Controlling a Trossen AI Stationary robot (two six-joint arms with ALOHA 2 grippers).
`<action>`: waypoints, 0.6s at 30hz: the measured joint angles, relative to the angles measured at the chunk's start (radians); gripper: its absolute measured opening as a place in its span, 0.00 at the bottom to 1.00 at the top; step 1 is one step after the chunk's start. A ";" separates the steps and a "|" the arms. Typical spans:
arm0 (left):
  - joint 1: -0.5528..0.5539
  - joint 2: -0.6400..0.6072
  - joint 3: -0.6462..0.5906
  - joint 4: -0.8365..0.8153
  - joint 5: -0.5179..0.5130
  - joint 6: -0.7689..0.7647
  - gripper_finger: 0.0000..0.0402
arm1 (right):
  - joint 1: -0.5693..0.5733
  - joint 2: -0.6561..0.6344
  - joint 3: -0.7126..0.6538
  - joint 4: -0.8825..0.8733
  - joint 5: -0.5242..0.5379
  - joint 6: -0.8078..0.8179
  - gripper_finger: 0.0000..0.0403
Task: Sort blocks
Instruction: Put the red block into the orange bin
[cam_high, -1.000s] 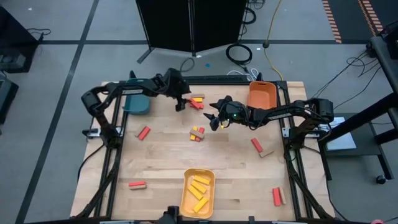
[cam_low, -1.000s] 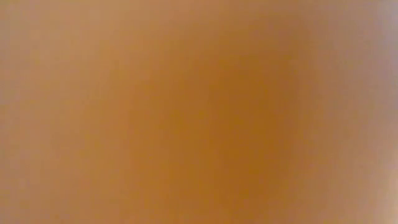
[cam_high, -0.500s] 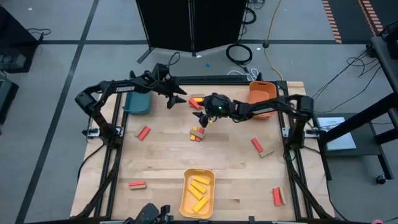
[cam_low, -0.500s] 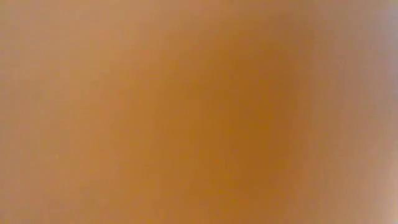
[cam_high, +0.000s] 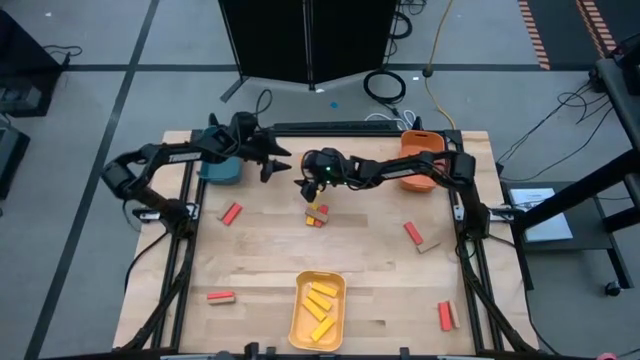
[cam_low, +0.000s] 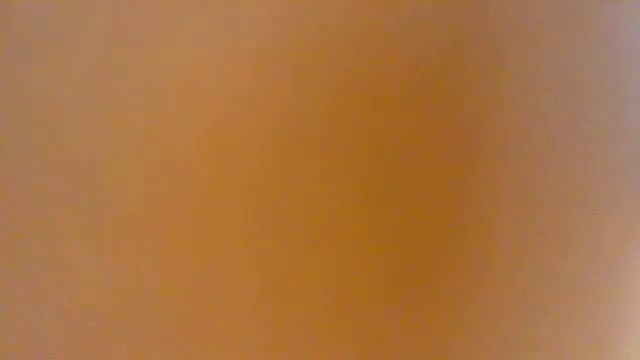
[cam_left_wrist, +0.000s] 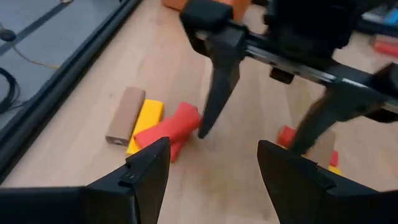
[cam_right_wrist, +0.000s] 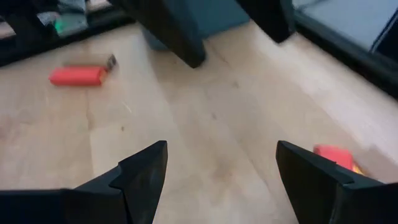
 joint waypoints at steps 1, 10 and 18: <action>-0.015 -0.009 -0.006 0.002 -0.026 0.003 0.59 | 0.000 0.011 0.014 0.004 0.000 0.005 0.66; -0.067 -0.038 -0.020 -0.009 -0.072 0.025 0.59 | 0.001 0.058 0.039 0.011 0.028 0.038 0.66; -0.068 -0.038 -0.020 -0.010 -0.074 0.023 0.59 | 0.001 0.059 0.039 0.016 0.041 0.037 0.66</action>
